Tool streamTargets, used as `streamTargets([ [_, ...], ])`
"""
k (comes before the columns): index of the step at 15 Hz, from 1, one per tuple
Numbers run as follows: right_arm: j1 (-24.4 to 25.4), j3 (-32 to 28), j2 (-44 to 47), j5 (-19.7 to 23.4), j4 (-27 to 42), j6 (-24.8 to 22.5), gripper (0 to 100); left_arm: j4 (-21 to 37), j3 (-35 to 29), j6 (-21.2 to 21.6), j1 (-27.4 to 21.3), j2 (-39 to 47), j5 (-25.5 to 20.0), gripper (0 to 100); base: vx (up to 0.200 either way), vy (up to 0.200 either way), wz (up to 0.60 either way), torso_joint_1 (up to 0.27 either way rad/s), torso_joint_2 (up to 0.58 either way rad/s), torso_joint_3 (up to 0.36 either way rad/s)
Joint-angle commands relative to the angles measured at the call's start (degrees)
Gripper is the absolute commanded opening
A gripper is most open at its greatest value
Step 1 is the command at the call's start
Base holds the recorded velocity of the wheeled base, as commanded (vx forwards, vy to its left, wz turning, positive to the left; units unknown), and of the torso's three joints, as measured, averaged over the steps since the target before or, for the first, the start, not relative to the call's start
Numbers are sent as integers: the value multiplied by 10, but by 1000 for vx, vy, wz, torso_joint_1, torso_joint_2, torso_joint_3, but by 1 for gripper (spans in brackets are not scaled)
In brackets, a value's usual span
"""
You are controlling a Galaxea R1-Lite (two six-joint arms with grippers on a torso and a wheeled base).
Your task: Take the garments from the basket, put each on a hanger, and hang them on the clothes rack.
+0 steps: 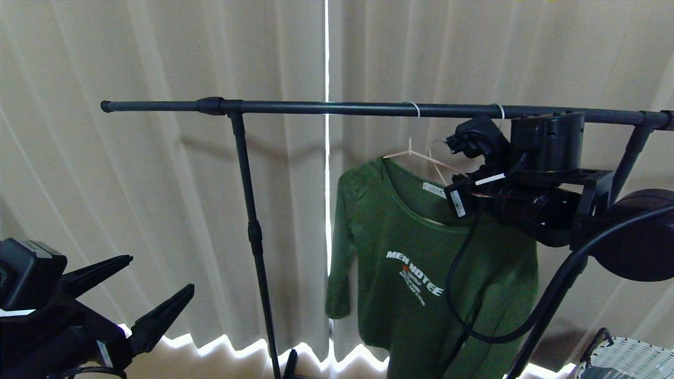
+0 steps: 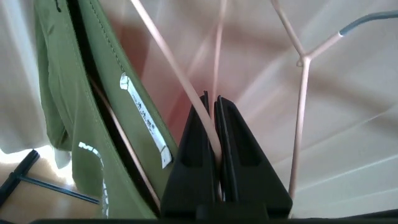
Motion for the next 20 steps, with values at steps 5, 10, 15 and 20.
streamTargets([
  [5,14,-5,2,0,0,0,0,0,-2,-1,6,-9,0,100,0,0,0,0,0,0],
  [10,13,0,-1,5,-6,2,100,1,1,0,6,-7,0,100,0,0,0,0,0,0],
  [15,13,14,-7,44,-10,53,100,1,2,-1,6,-7,0,100,0,0,0,0,0,0],
  [20,13,30,-30,86,-13,84,100,2,5,0,5,-5,-1,100,0,0,0,0,0,0],
])
